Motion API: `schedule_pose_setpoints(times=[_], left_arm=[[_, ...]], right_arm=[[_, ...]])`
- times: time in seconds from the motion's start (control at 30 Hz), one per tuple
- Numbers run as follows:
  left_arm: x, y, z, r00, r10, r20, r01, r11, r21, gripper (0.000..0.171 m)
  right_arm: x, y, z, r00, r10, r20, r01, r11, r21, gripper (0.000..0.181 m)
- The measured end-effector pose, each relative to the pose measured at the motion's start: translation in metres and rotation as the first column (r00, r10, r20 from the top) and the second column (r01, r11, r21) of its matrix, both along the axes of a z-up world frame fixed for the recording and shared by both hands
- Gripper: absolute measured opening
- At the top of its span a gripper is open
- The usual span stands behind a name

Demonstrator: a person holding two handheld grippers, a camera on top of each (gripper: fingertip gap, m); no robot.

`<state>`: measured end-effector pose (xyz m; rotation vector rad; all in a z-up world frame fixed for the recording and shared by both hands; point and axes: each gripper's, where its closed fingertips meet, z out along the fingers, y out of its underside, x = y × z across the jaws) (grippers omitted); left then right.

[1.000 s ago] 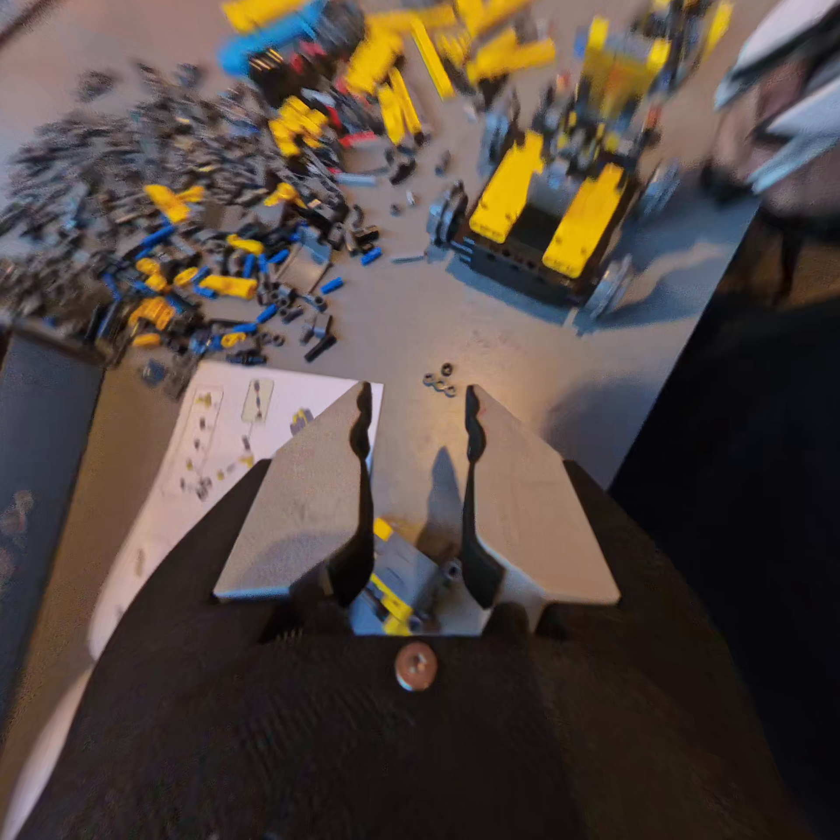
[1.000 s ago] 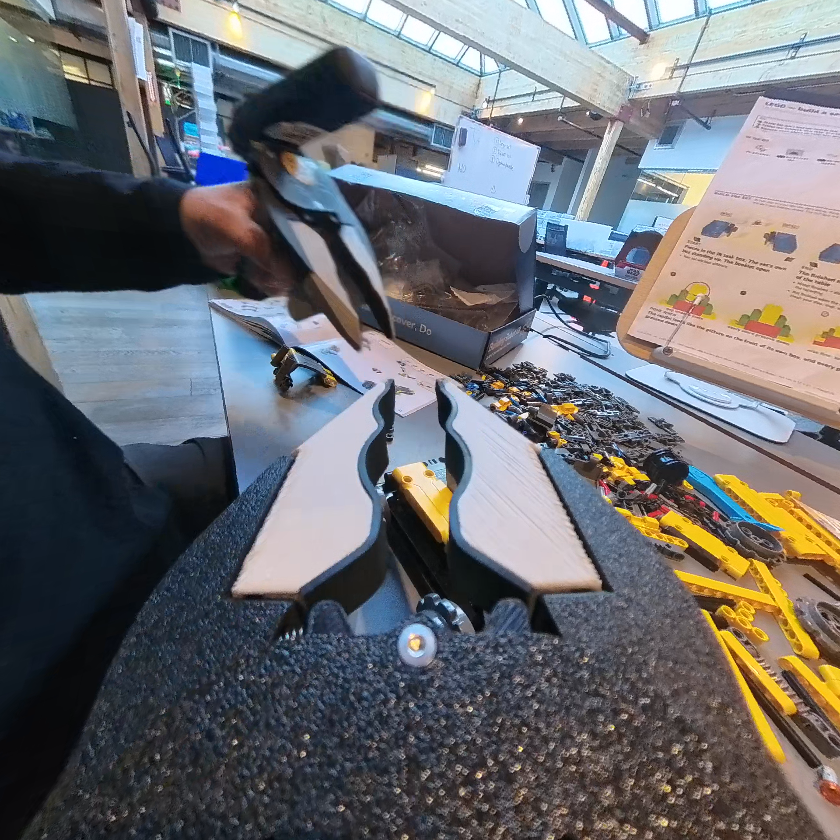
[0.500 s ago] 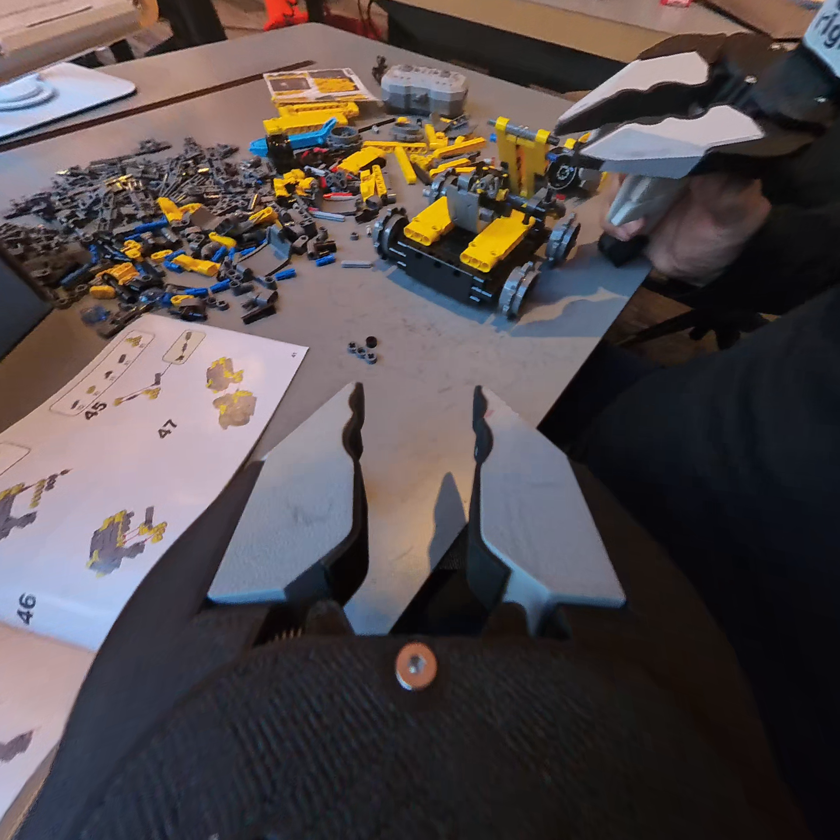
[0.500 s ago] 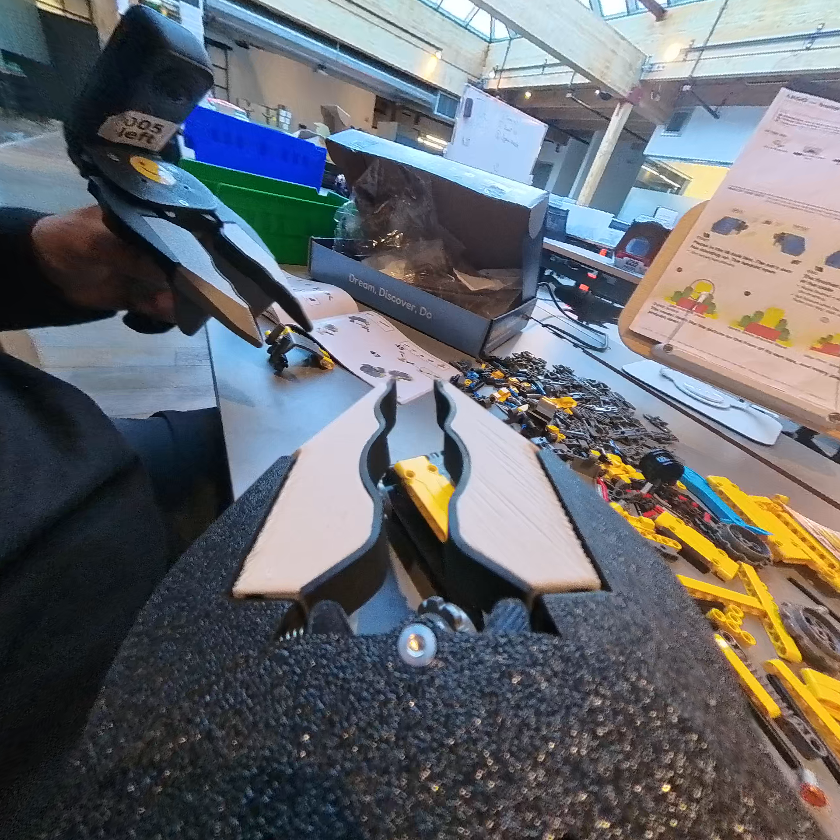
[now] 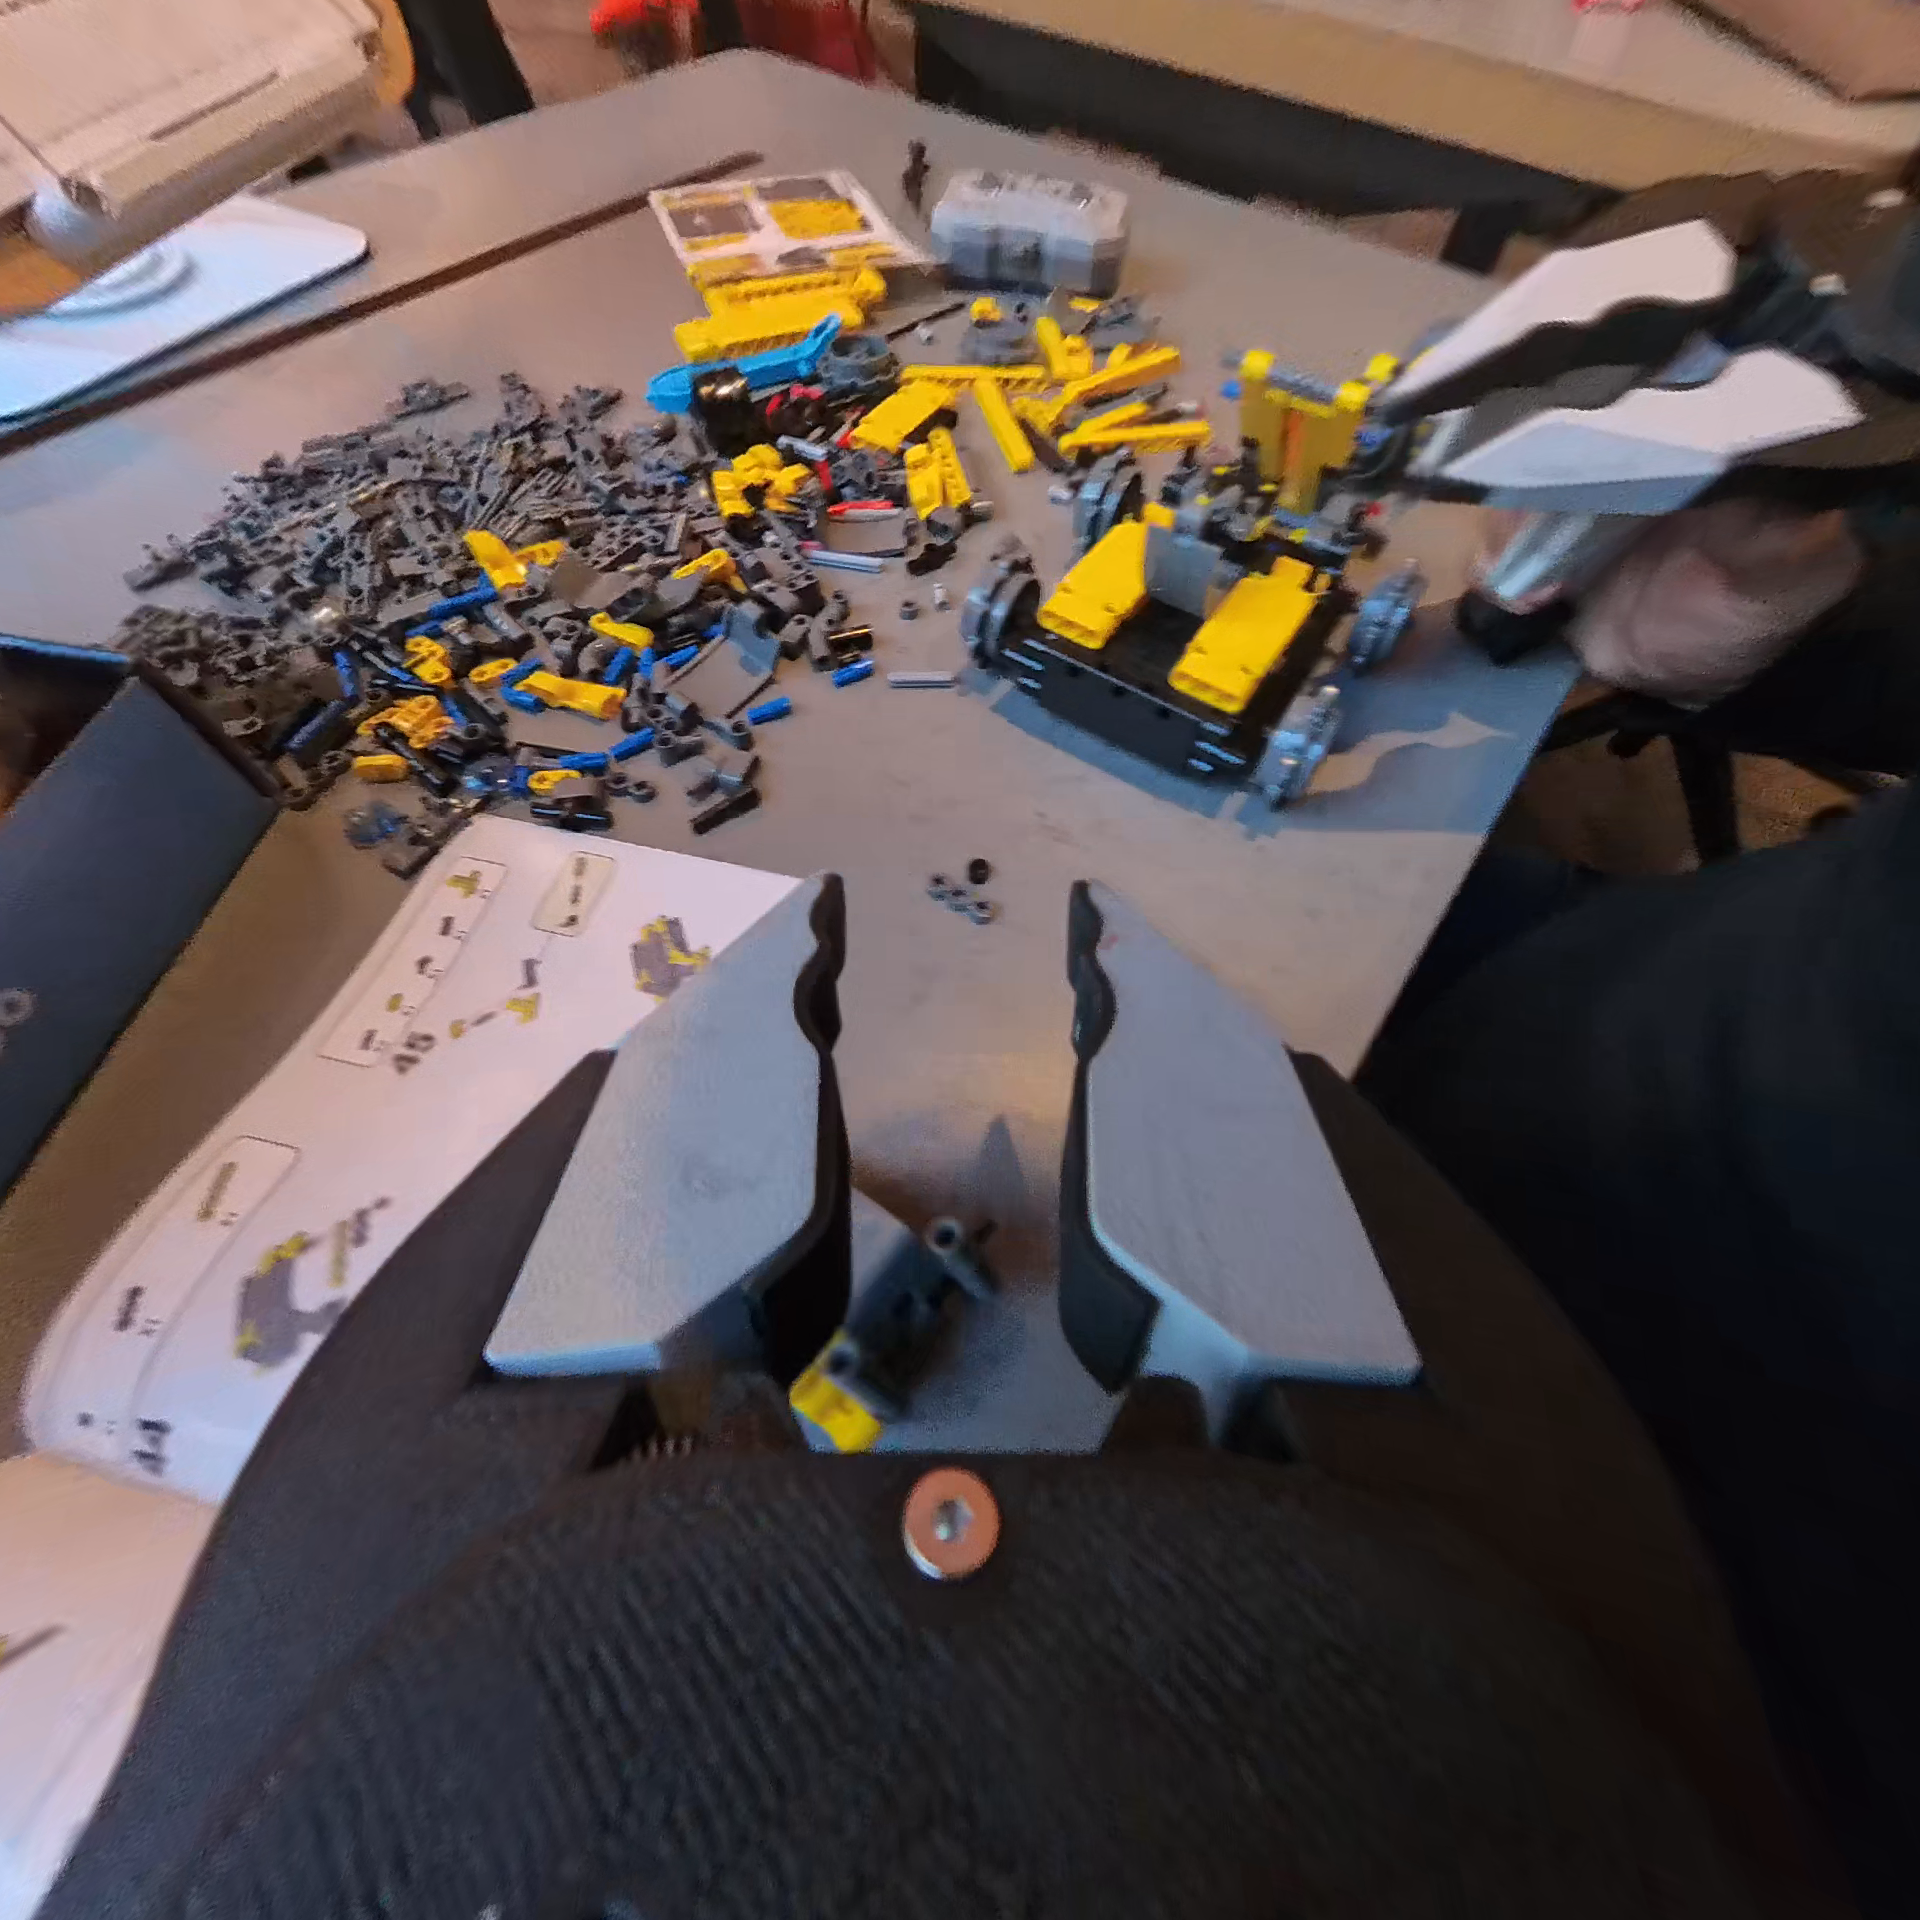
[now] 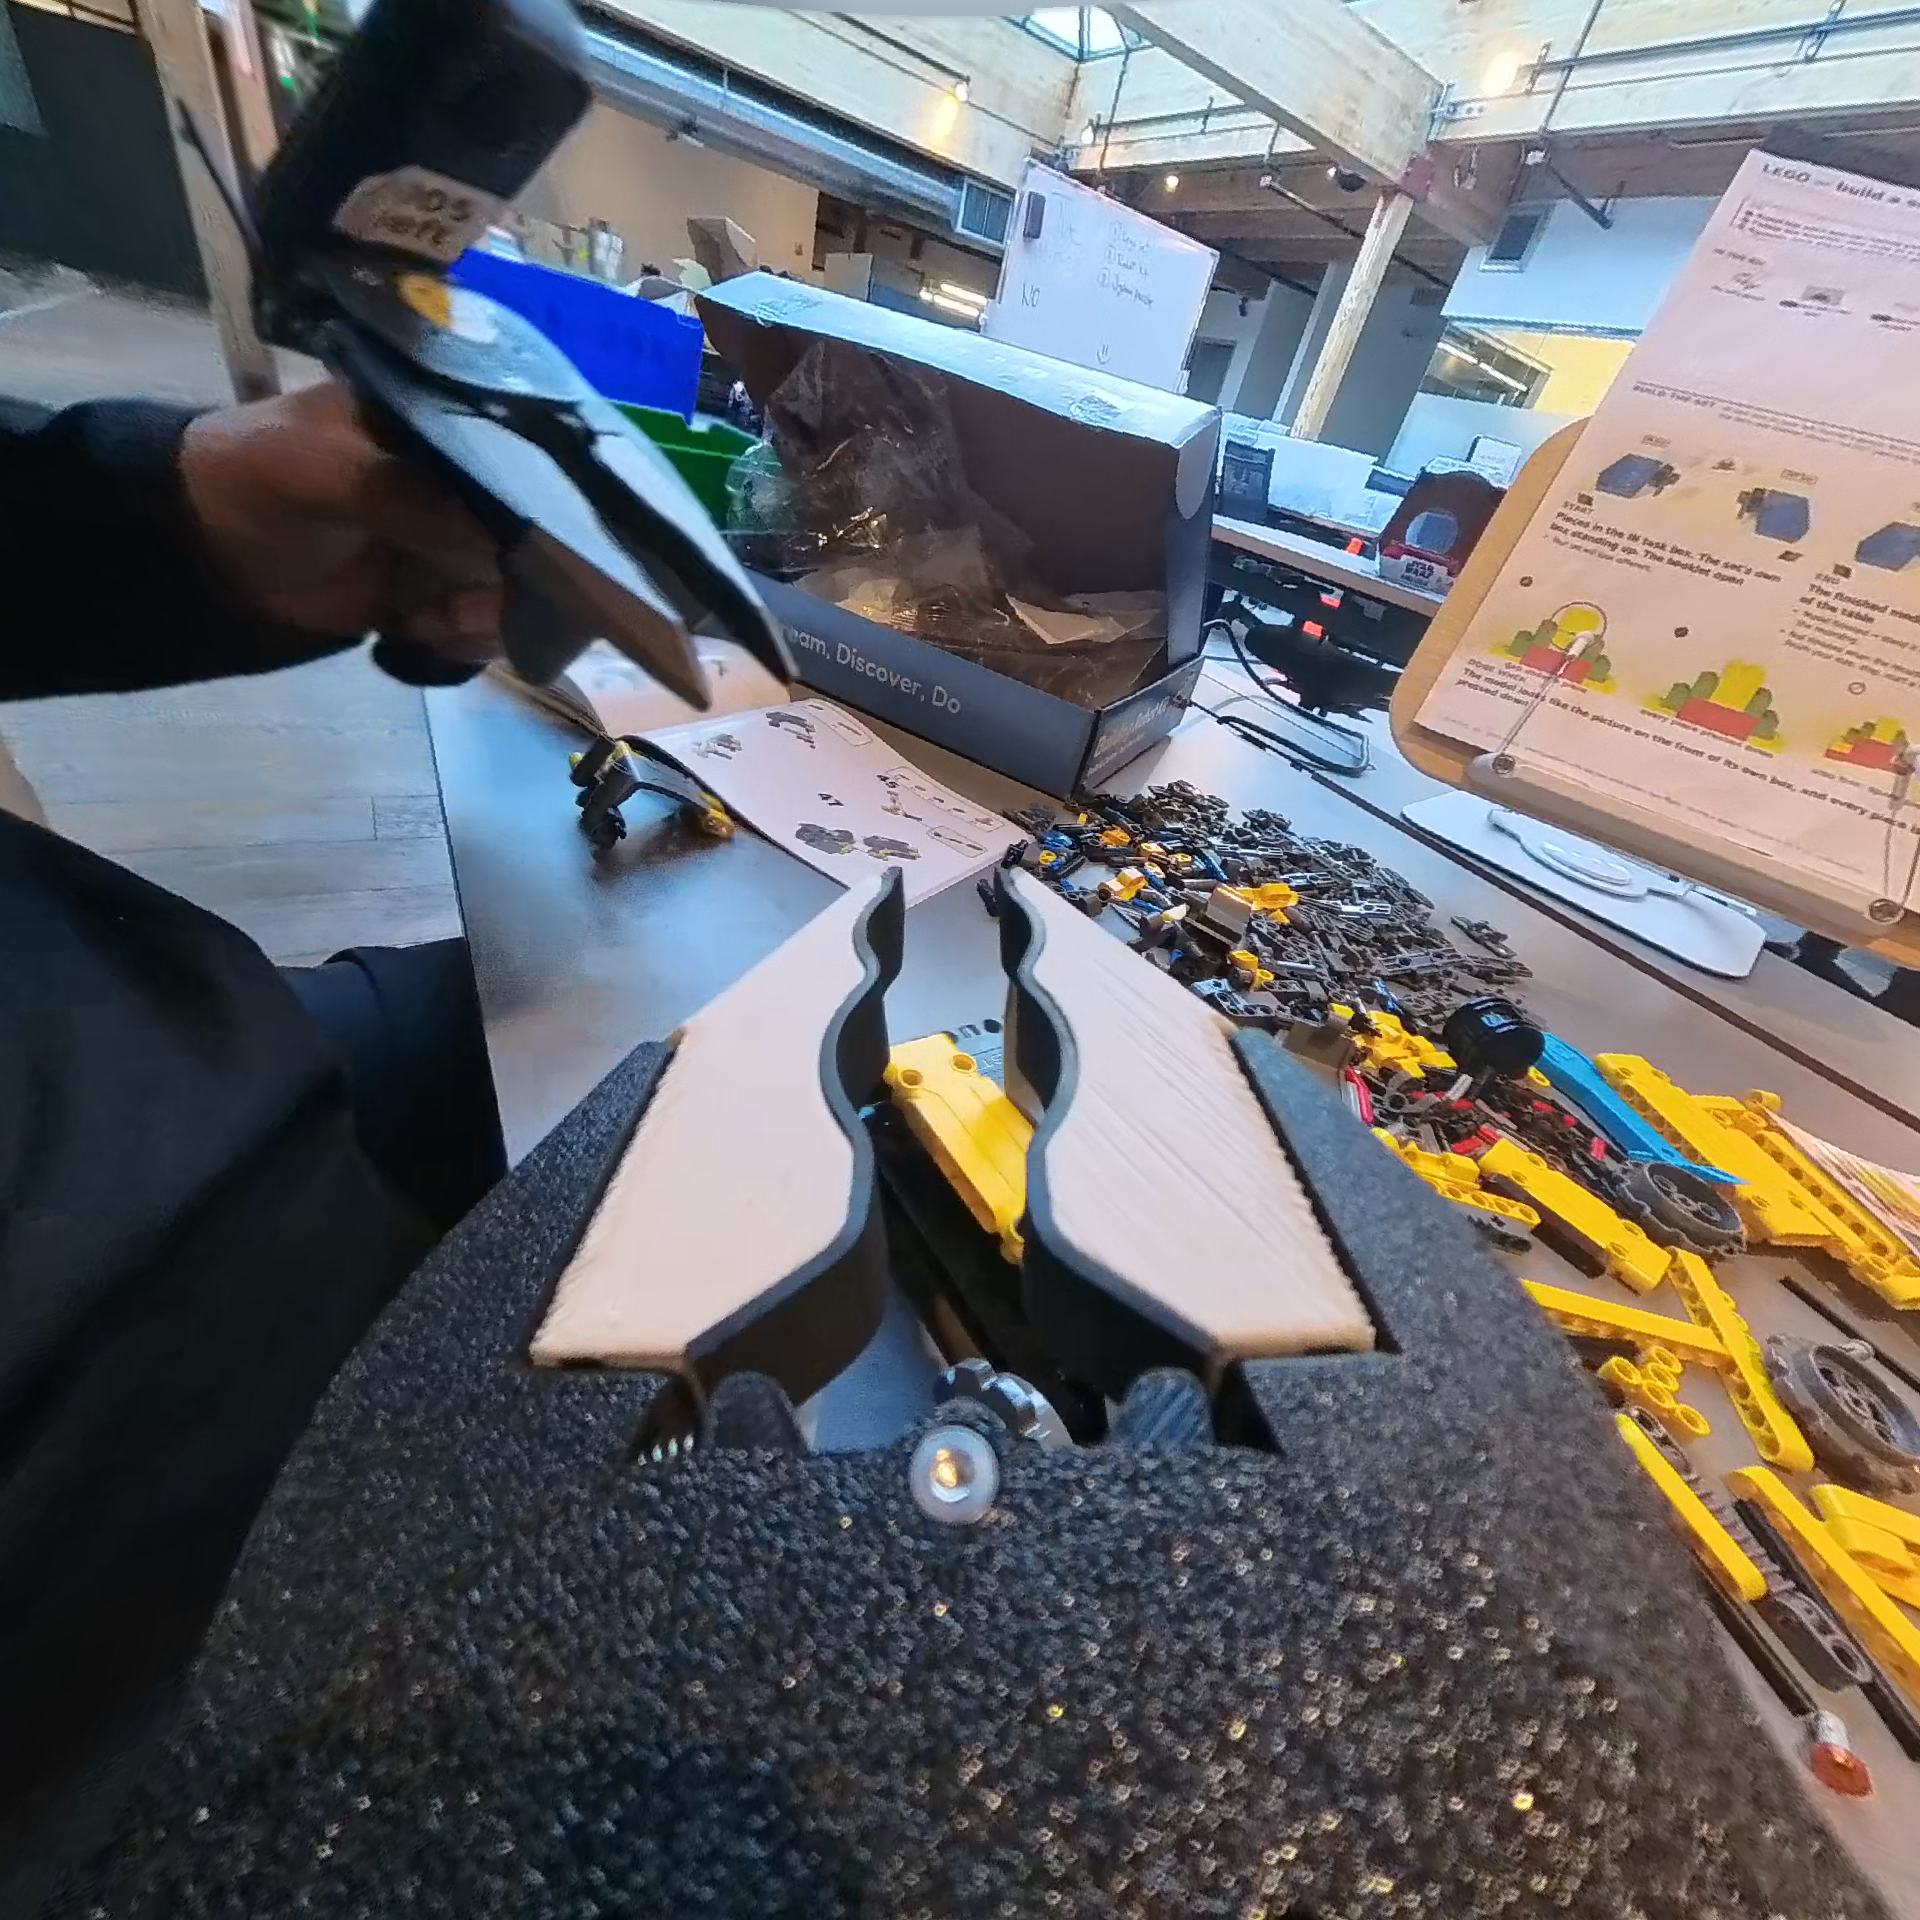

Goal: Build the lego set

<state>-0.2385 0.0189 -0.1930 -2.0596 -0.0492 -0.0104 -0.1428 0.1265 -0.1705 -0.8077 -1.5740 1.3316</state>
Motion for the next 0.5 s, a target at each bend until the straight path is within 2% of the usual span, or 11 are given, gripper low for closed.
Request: schedule_pose_setpoints(times=[0.1,0.17,0.27,0.37,0.5], left_arm=[[-0.029,0.017,-0.002,0.999,0.038,-0.022,-0.040,0.991,-0.127,0.043],[-0.044,0.033,-0.001,0.999,0.019,-0.043,-0.027,0.981,-0.190,0.045],[-0.063,0.059,0.003,0.998,-0.019,-0.067,0.003,0.975,-0.221,0.044],[-0.086,0.074,0.003,0.999,0.019,-0.049,-0.032,0.960,-0.277,0.043],[-0.085,0.092,0.016,1.000,0.015,-0.002,-0.014,0.968,-0.252,0.041]], right_arm=[[0.001,-0.001,0.000,1.000,0.010,0.001,-0.010,1.000,0.005,0.017],[0.002,-0.002,0.001,1.000,0.009,-0.009,-0.009,1.000,0.007,0.017],[0.004,-0.002,0.002,1.000,0.015,-0.020,-0.015,1.000,0.002,0.017],[0.006,0.000,0.005,0.999,0.020,-0.032,-0.020,1.000,-0.016,0.017],[0.007,0.000,0.006,0.999,0.031,-0.034,-0.032,0.999,-0.027,0.017]])
